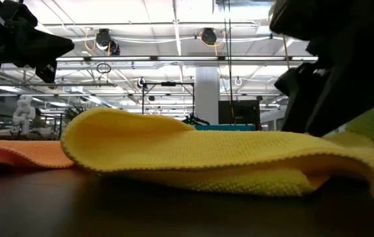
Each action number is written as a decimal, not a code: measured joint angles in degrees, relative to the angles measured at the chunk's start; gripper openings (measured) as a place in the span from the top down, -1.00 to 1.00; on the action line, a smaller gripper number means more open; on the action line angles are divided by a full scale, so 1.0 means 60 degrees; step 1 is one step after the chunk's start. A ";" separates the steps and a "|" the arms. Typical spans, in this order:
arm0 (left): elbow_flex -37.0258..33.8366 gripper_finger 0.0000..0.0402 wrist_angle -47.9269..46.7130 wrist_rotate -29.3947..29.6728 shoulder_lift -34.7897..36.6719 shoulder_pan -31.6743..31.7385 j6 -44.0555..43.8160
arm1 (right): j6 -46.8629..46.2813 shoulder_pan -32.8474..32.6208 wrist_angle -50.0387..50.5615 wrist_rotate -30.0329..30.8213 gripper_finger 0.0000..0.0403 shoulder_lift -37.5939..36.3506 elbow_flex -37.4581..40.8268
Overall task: Fold microfiber towels
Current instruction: Fold the yellow microfiber cloth
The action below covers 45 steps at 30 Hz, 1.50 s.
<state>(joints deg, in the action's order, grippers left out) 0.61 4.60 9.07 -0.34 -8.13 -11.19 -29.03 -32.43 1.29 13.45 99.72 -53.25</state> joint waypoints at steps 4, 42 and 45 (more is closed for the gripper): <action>0.0002 0.82 0.0000 0.0002 0.0000 -0.0002 -0.0001 | -0.0158 0.0103 0.0317 -0.0001 -0.02 0.0262 0.0000; -0.0002 0.83 0.4155 -0.1825 -0.2452 -0.1487 -0.1272 | 0.2089 0.0398 -0.0116 0.2765 0.95 -0.2806 0.0000; 0.0000 0.83 0.5436 -0.1184 -0.3807 -0.1953 -0.0913 | 0.2508 0.0409 -0.0792 0.2794 0.95 -0.2863 0.0000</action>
<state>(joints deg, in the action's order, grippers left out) 0.61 37.22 1.97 -23.18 -19.85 -16.67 -13.98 -29.98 -3.46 30.22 82.54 -53.25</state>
